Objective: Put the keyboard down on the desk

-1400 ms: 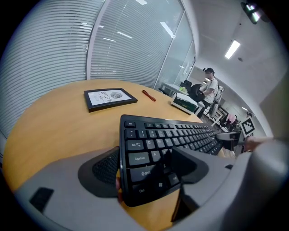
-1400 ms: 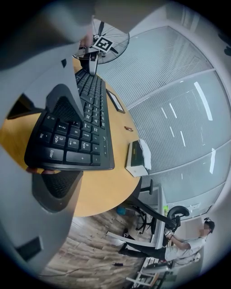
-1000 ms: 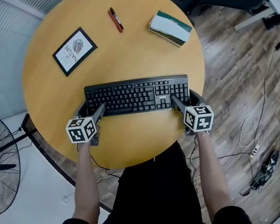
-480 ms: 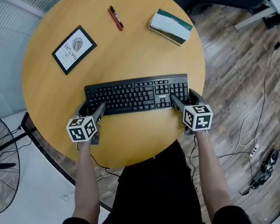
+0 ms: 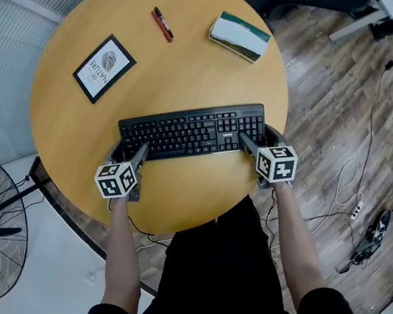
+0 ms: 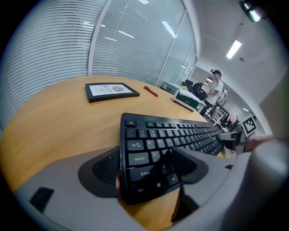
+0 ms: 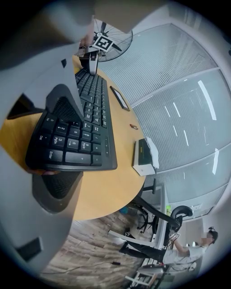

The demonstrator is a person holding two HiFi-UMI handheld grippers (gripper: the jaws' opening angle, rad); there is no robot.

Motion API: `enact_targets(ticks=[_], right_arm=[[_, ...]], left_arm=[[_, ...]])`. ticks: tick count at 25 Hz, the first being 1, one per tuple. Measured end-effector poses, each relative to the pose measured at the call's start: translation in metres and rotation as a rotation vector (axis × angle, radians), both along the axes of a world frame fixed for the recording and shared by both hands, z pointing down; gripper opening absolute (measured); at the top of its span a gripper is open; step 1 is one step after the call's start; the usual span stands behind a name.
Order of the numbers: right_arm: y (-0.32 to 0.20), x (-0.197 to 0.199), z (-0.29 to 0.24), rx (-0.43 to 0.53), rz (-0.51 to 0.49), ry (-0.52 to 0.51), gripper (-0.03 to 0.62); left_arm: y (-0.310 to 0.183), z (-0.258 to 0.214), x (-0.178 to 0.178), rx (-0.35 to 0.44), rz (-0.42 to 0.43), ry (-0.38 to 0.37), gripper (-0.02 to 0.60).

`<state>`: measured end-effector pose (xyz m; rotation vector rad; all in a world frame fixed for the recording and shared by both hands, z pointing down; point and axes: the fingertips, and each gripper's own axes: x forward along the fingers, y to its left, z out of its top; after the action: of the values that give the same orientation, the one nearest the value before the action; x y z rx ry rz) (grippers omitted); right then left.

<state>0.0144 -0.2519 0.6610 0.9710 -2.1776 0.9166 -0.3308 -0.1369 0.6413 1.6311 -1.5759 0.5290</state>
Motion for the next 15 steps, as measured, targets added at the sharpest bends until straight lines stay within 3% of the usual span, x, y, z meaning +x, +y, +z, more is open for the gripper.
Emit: enact_targets(ticks=[15], right_arm=[[0.0, 0.007, -0.0051, 0.015, 0.024, 0.011, 0.33]], left_arm=[[0.0038, -0.0033, -0.0008, 0.026, -0.018, -0.026, 0.351]])
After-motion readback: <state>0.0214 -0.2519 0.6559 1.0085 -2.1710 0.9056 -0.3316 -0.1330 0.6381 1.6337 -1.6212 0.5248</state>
